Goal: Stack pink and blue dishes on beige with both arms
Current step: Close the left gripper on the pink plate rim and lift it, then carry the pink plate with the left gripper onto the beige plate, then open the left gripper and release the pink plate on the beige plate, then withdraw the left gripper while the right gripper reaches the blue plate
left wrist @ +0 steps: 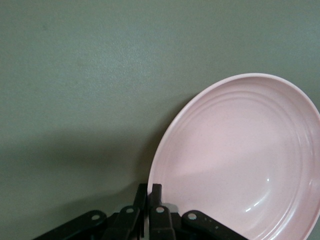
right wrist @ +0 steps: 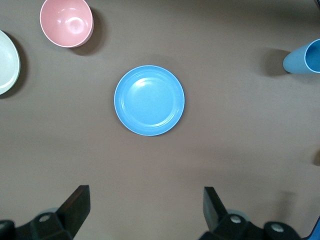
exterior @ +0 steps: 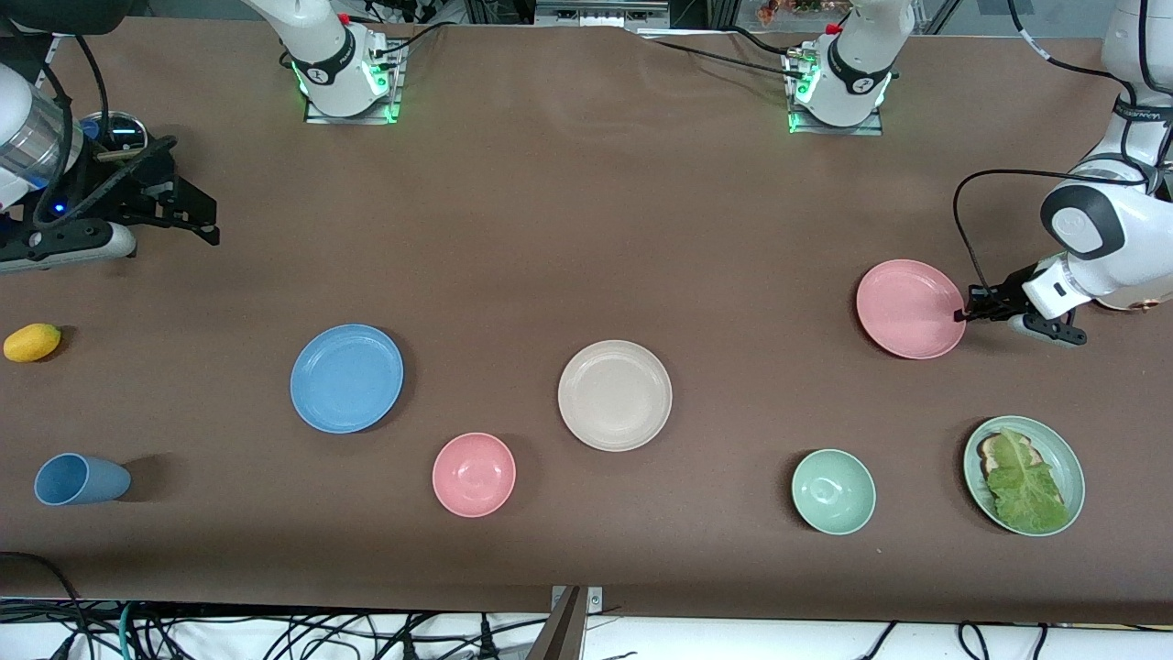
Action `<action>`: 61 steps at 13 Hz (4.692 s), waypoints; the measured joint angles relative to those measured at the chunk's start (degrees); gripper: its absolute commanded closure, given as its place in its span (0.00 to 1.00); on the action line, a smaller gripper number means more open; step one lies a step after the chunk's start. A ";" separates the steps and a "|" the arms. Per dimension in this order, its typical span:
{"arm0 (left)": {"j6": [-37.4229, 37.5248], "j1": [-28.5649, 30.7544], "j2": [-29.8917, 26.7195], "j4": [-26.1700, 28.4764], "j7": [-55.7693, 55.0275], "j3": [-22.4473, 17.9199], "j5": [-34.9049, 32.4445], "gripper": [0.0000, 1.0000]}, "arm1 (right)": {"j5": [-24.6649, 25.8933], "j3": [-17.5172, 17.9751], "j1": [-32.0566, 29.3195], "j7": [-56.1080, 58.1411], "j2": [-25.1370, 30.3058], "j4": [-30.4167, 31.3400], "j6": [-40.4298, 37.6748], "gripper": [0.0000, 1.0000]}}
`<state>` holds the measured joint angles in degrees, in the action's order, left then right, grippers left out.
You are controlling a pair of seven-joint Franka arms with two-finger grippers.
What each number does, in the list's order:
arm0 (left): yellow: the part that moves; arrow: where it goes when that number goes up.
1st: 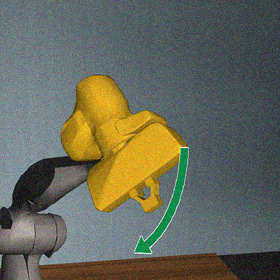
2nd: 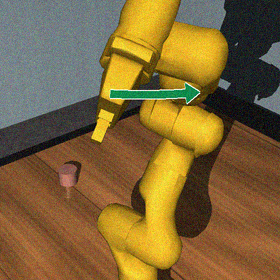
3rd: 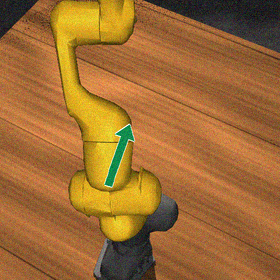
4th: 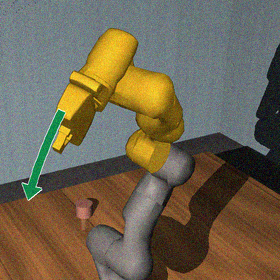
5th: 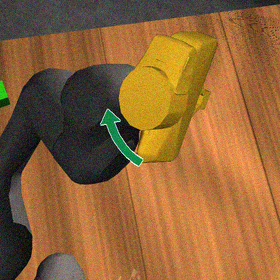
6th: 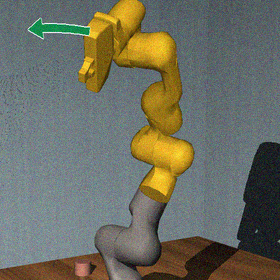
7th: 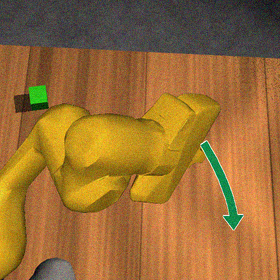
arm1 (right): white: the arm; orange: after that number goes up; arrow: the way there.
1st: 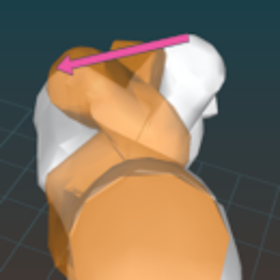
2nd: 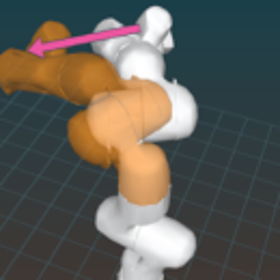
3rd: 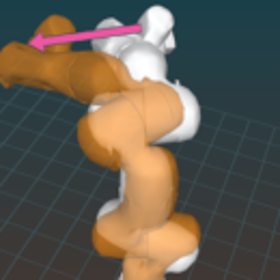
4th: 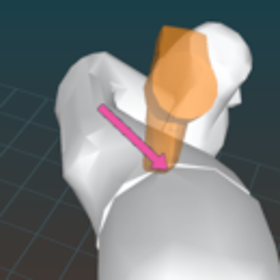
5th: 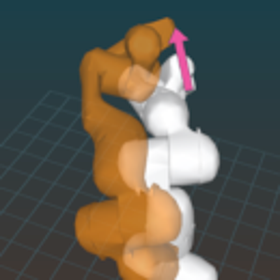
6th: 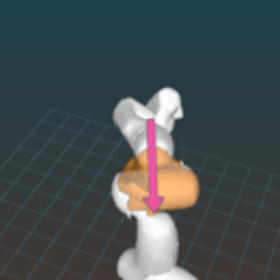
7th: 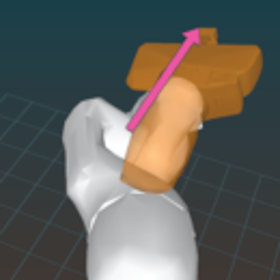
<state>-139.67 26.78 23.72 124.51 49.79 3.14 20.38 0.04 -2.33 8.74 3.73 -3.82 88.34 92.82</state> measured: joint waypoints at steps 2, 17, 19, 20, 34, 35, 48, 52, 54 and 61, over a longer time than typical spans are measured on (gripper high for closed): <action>5.16 -0.19 -0.03 -3.31 -0.02 0.46 0.00 1.00 | 0.00 0.00 0.00 0.00 0.00 0.00 0.00 0.00; 14.56 -26.07 0.70 -20.20 -54.70 11.99 0.03 1.00 | 0.00 0.00 0.00 0.00 0.00 0.01 -0.02 0.00; 9.12 -31.08 4.10 -22.18 -62.09 12.00 0.03 1.00 | 0.00 0.00 0.00 0.00 0.00 0.01 -0.02 0.00; 6.55 -33.80 6.22 -23.38 -65.89 11.95 0.03 1.00 | 0.00 0.00 0.00 0.00 0.00 0.01 -0.03 0.00; -2.39 -41.95 19.88 -32.84 -80.71 10.71 -8.77 1.00 | 0.00 -0.05 -0.03 0.00 -0.01 0.02 -0.03 0.00; -2.52 -41.95 20.03 -32.90 -80.77 10.65 -10.35 1.00 | 0.00 -0.05 -0.03 0.00 -0.01 0.02 -0.03 0.00; -2.36 -41.90 19.59 -34.65 -80.96 10.45 -12.25 0.00 | 0.20 -0.75 -1.69 0.00 -0.90 0.02 0.12 0.00; 7.30 -41.40 14.17 -35.98 -80.96 9.96 -12.35 0.00 | 0.43 -0.60 -1.58 0.01 -1.95 0.04 0.13 0.00; 13.47 -40.86 11.50 -36.90 -80.66 9.48 -12.42 0.00 | 0.45 -0.55 -1.58 0.03 -3.40 0.07 1.00 0.00; 31.08 -32.01 6.93 -42.53 -61.89 7.87 -12.72 0.00 | 0.92 -0.75 -1.90 0.94 -17.66 1.03 14.60 0.00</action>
<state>-108.58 -5.23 30.66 81.97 -12.11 11.01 7.67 0.97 -3.08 6.84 4.67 -21.48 89.37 107.42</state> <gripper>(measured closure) 0.000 0.000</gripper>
